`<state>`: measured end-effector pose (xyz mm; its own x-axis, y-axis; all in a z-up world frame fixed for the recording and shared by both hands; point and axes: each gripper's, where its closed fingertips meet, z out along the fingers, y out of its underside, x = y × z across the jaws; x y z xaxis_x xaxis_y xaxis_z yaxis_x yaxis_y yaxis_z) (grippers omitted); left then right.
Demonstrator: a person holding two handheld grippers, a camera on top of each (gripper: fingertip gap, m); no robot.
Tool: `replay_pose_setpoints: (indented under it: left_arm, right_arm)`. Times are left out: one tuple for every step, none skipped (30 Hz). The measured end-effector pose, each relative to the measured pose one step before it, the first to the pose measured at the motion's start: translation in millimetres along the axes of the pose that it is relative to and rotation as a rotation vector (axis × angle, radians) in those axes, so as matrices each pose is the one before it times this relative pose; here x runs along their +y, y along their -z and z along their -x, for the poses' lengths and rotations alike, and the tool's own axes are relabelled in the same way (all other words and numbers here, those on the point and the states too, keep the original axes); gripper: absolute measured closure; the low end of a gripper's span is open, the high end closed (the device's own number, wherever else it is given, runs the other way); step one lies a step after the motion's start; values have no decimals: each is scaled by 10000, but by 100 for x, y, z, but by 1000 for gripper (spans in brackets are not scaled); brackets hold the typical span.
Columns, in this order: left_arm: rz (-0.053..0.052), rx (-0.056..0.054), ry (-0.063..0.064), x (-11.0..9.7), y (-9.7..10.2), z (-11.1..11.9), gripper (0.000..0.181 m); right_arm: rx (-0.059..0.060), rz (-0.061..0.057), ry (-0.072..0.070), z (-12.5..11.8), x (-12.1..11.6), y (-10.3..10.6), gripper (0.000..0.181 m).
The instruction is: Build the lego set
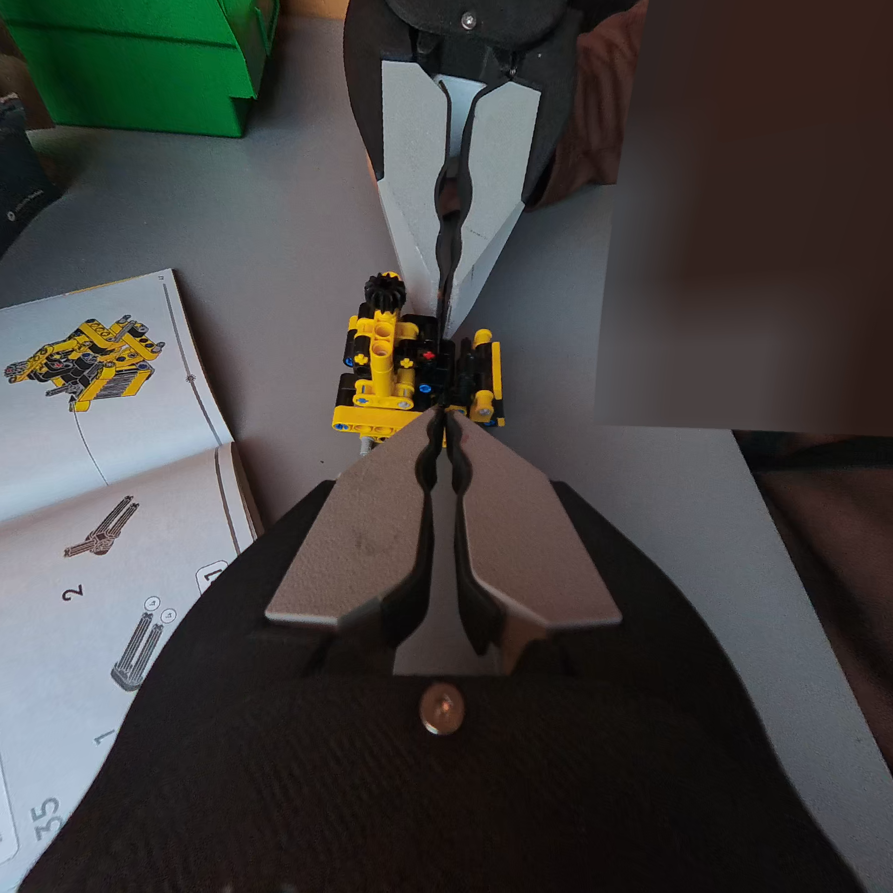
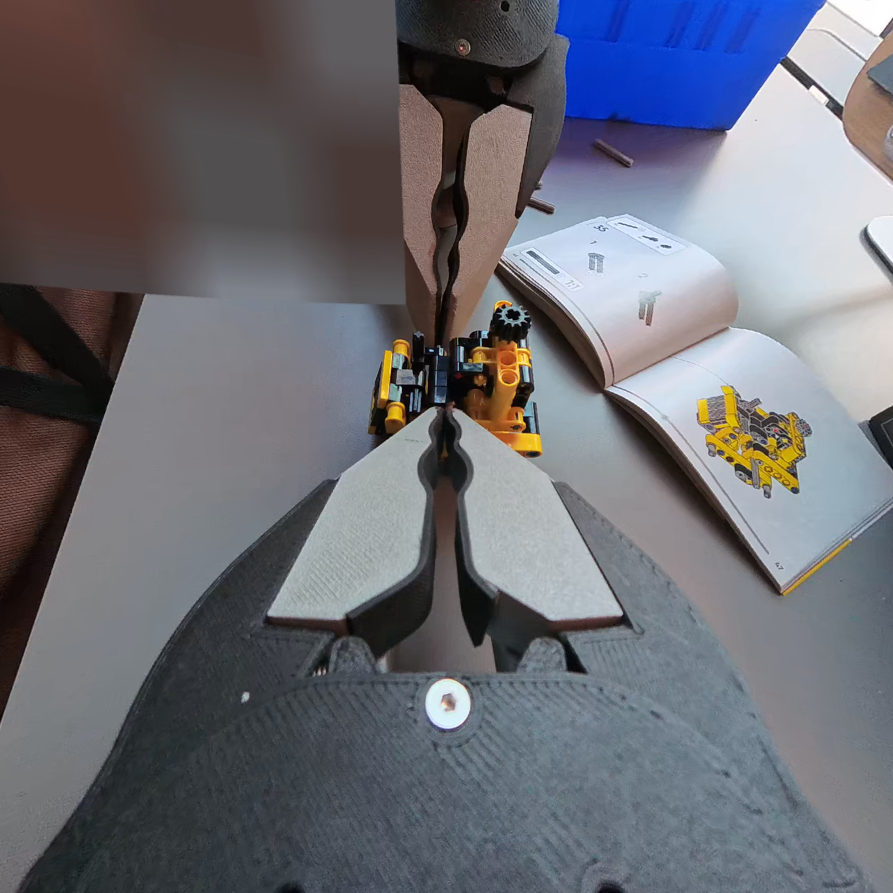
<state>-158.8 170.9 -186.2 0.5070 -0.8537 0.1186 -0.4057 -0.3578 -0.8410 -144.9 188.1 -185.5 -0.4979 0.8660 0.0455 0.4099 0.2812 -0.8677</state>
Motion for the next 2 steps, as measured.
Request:
replay_pose_setpoints:
  left_arm:
    - [-37, -74, -51, -50, 30, 36, 181]
    - [-49, -58, -54, -49, 52, 14, 181]
  right_arm:
    - [29, -21, 6, -31, -26, 13, 181]
    - [53, -6, 6, -78, -6, 20, 181]
